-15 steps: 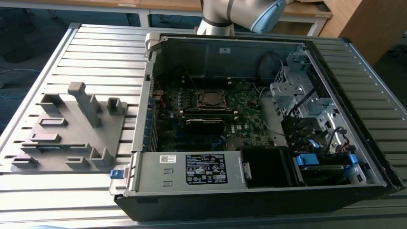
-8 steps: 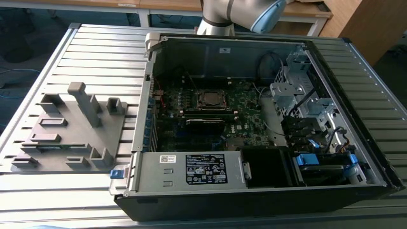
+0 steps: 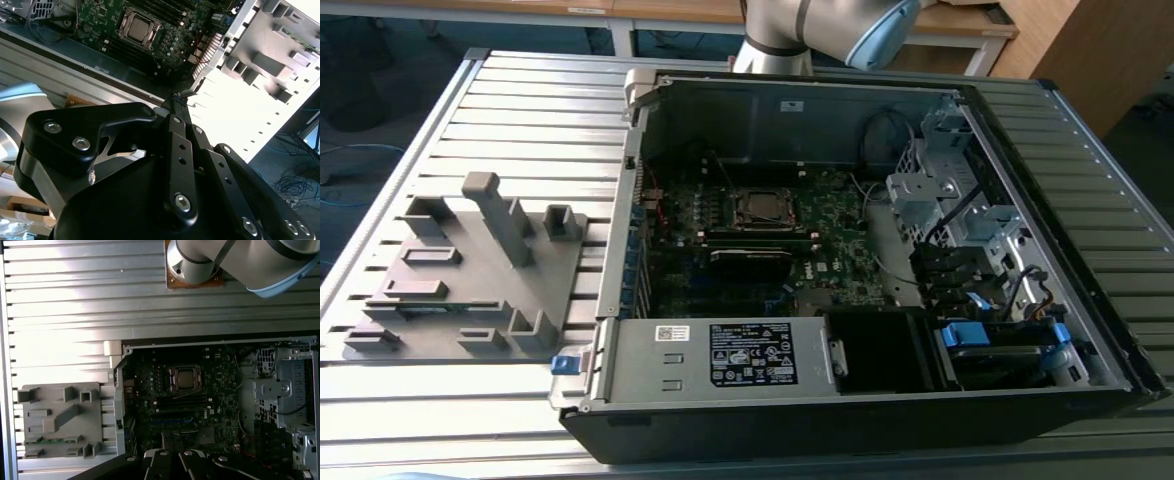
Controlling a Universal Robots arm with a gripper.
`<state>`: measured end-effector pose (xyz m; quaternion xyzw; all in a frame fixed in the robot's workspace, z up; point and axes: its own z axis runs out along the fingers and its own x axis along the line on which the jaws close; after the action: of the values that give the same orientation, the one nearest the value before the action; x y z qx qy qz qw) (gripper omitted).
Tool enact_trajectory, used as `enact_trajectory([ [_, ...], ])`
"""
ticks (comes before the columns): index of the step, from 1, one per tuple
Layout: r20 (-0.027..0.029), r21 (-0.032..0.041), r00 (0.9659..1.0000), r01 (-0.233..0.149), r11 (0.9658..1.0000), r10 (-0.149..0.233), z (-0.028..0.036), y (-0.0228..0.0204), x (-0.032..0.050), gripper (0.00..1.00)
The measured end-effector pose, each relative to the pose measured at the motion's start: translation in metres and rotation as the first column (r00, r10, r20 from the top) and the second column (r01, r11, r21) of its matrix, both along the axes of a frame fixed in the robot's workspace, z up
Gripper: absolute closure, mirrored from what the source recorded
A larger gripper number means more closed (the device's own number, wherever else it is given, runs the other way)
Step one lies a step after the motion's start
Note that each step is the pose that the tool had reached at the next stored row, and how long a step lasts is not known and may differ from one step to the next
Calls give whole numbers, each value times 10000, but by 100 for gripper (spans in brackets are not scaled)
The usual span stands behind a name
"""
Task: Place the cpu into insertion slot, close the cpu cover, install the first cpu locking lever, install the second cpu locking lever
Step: 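Install the first cpu locking lever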
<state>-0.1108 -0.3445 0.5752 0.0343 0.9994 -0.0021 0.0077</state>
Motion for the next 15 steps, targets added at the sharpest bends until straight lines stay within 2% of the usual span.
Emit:
enact_trajectory([
  [15,1,-10,10000,0,10000,0,-10,0,0,90],
])
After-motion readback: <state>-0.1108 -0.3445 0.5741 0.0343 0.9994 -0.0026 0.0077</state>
